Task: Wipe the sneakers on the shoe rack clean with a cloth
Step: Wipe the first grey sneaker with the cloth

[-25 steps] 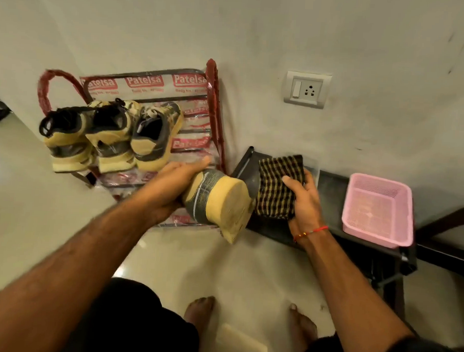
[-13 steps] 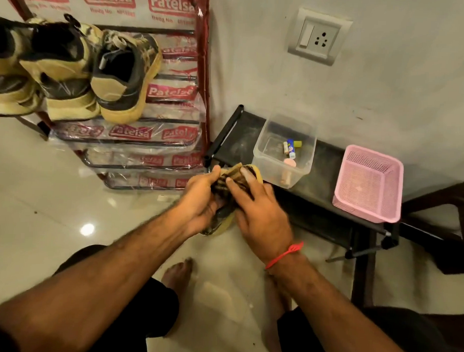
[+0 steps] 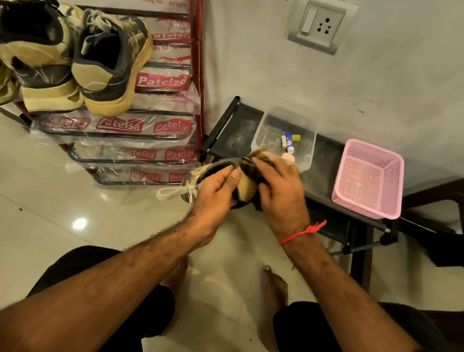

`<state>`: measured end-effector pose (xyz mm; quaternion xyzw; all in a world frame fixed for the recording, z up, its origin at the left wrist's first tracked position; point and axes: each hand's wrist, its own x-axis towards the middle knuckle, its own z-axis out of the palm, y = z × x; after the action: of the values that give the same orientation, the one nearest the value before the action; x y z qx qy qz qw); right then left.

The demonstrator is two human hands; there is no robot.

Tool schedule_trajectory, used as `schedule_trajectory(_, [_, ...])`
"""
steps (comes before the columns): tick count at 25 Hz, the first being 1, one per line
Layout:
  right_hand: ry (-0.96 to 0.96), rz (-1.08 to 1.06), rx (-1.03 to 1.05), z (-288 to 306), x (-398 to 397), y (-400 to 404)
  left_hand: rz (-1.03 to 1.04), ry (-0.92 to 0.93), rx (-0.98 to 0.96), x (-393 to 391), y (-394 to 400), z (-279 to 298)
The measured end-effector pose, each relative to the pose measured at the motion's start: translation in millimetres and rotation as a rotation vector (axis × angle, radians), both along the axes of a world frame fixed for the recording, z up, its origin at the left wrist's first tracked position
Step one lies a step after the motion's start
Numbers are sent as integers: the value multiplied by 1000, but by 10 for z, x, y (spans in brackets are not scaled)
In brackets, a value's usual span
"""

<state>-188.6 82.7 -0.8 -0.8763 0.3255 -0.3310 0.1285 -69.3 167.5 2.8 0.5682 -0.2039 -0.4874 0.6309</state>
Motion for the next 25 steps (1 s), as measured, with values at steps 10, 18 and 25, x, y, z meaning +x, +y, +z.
schedule_trajectory(10, [-10, 43, -68, 36, 16, 87, 30, 36, -30, 76, 3, 86])
schedule_trajectory(18, [-23, 106, -133, -56, 38, 175, 225, 402, -25, 310, -10, 205])
schedule_trajectory(25, [5, 148, -182, -73, 13, 201, 282, 545, -5, 334, -23, 217])
